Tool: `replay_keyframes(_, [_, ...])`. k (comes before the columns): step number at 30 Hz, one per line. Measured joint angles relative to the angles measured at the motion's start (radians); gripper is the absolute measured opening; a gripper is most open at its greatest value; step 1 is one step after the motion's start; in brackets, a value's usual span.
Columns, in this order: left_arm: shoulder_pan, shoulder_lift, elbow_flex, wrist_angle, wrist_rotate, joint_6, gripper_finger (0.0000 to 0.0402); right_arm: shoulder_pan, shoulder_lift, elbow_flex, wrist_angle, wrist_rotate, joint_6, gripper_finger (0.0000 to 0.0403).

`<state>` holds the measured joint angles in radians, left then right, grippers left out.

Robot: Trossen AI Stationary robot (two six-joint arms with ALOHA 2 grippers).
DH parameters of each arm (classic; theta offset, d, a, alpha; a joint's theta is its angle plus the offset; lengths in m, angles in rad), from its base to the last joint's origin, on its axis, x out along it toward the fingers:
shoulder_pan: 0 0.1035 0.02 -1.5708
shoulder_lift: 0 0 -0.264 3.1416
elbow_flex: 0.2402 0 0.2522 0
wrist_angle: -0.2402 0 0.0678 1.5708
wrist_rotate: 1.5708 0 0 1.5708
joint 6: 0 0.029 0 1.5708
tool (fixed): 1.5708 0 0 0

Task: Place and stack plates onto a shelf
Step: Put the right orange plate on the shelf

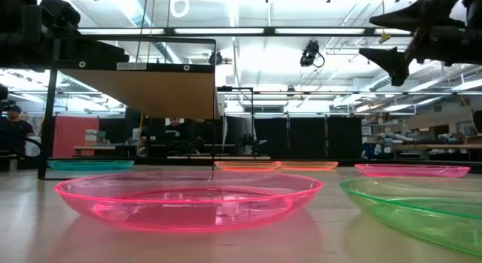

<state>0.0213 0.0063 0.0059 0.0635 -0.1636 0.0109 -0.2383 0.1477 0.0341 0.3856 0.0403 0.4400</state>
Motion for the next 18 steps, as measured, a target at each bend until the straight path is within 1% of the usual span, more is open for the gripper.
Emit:
replay_keyframes(2, [0.0,0.0,0.0,0.0,0.0,0.0,0.013,0.0,0.02,0.031,-0.003,0.062,-0.002,0.0313])
replay_keyframes(4, [0.0,0.0,0.0,0.0,0.0,0.0,0.013,-0.004,0.057,0.076,-0.042,0.104,-0.007,0.0305])
replay_keyframes(7, [0.0,0.0,0.0,0.0,0.0,0.0,0.013,-0.028,0.139,0.166,-0.181,0.177,-0.005,0.0293])
replay_keyframes(9, [0.0,0.0,0.0,0.0,0.0,0.0,0.013,-0.061,0.212,0.235,-0.307,0.257,0.04,0.0285])
replay_keyframes(11, [0.0,0.0,0.0,0.0,0.0,0.0,0.013,-0.108,0.294,0.298,-0.424,0.303,0.087,0.028])
replay_keyframes(14, [0.0,0.0,0.0,0.0,0.0,0.0,0.013,-0.206,0.423,0.381,-0.564,0.285,0.148,0.0274])
replay_keyframes(16, [0.0,0.0,0.0,0.0,0.0,0.0,0.013,-0.284,0.506,0.423,-0.61,0.226,0.171,0.0272])
replay_keyframes(18, [0.0,0.0,0.0,0.0,0.0,0.0,0.013,-0.365,0.587,0.457,-0.62,0.149,0.182,0.0271])
